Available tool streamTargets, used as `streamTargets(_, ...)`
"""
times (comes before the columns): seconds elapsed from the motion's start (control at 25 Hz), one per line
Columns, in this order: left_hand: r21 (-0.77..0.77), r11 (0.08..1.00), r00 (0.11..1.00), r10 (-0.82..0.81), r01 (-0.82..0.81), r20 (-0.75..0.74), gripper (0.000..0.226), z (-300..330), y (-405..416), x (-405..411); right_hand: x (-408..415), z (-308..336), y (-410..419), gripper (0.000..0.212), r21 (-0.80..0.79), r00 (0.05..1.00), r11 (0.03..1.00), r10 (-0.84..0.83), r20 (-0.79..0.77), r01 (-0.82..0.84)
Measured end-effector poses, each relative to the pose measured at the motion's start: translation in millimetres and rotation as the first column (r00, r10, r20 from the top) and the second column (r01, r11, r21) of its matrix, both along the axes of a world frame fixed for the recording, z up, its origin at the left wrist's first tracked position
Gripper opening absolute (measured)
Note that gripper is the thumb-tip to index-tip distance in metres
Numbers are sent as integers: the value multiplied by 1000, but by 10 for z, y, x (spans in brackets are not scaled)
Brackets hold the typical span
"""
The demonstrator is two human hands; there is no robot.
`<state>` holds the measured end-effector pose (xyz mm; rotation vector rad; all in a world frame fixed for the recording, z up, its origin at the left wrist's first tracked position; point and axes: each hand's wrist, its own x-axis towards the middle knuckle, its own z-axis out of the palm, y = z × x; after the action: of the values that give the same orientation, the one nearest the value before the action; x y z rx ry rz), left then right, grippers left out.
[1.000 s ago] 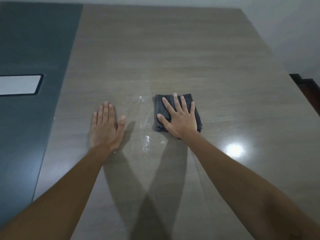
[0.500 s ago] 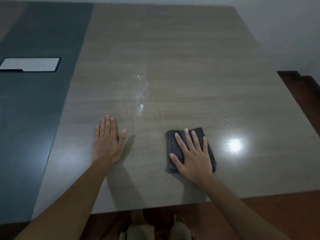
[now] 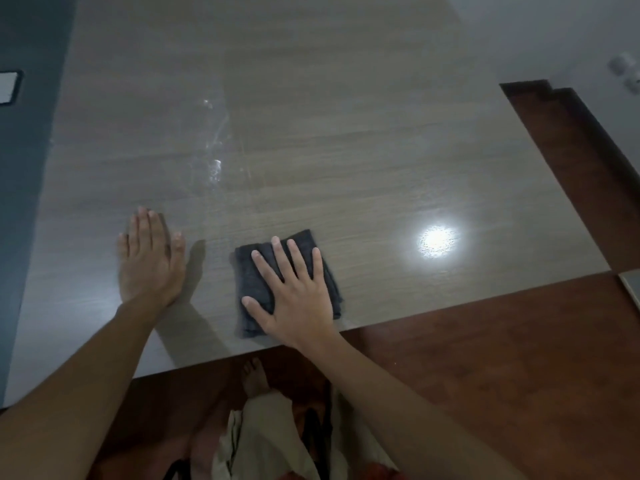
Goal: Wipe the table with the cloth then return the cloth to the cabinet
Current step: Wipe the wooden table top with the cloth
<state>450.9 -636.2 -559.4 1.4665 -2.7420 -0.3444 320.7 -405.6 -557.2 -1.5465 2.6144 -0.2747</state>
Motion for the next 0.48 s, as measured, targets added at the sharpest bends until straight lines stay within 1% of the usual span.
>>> streamTargets(0.12, 2, 1000, 1000, 23, -23, 2, 83, -5, 55, 7, -304, -13, 332, 76, -28, 1000, 1000, 13, -27, -14)
streamTargets(0.24, 6, 999, 999, 50, -50, 13, 78, -12, 141, 16, -770, -25, 765, 76, -43, 996, 999, -16, -91, 12)
streamTargets(0.36, 4, 998, 998, 61, -61, 23, 78, -13, 235, 33, -1388, -27, 1277, 75, -22, 987, 997, -79, -141, 77)
streamTargets(0.48, 10, 997, 997, 74, -75, 19, 82, -8, 279, 70, -1939, 22, 1747, 77, 28, 978, 988, -146, -147, 151)
